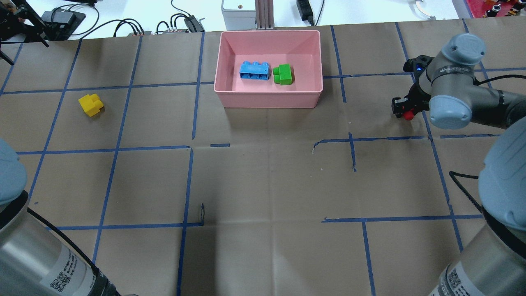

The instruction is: Put all blocks into box

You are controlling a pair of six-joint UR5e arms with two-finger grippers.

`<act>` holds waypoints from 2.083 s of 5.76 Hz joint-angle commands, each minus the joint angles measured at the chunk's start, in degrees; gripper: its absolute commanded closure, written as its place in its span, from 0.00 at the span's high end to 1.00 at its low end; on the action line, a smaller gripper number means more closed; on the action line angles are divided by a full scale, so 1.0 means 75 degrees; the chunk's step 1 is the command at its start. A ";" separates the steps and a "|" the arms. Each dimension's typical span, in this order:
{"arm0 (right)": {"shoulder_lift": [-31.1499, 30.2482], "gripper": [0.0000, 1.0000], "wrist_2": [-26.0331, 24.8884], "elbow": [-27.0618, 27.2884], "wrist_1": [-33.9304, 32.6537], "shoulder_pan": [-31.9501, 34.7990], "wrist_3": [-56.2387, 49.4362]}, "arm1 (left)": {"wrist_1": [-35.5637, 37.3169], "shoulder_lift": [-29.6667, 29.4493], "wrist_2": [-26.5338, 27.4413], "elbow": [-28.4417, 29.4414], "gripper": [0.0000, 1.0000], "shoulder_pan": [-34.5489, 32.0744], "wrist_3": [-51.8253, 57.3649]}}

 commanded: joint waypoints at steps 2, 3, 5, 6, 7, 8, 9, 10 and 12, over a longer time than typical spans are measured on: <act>-0.0412 0.03 0.0015 -0.0924 0.0334 0.0062 -0.0901 | 0.0598 -0.0685 -0.0094 0.0078 0.99 0.0026 -0.1448; -0.0564 0.03 -0.0008 -0.1463 0.0334 0.0388 -0.1322 | 0.0752 -0.1013 -0.0373 -0.0026 0.99 -0.0009 -0.1578; -0.0160 0.03 0.0049 -0.2392 -0.0468 0.1755 -0.2225 | 0.0882 -0.1460 -0.0376 -0.0271 0.99 -0.0172 -0.1591; 0.0471 0.03 0.0943 -0.2545 -0.2226 0.2470 -0.2194 | 0.1126 -0.1542 -0.0376 -0.0586 0.99 -0.0185 -0.1533; 0.0941 0.03 0.1347 -0.2895 -0.2627 0.2779 -0.1579 | 0.1558 -0.1543 -0.0376 -0.0961 0.99 -0.0196 -0.1428; 0.1619 0.04 0.1339 -0.3606 -0.2631 0.3350 -0.0598 | 0.1724 -0.1532 -0.0341 -0.1254 0.99 -0.0173 -0.1137; 0.2147 0.04 0.1374 -0.4181 -0.2596 0.3495 -0.0194 | 0.1912 -0.1532 -0.0341 -0.1466 0.99 -0.0173 -0.1041; 0.2246 0.05 0.1386 -0.4129 -0.2515 0.3694 0.0576 | 0.2238 -0.1532 -0.0329 -0.1758 0.99 -0.0150 -0.0924; 0.2106 0.99 0.1643 -0.4140 -0.0992 0.3719 0.0829 | 0.2803 -0.1532 -0.0282 -0.2124 0.98 -0.0091 -0.0713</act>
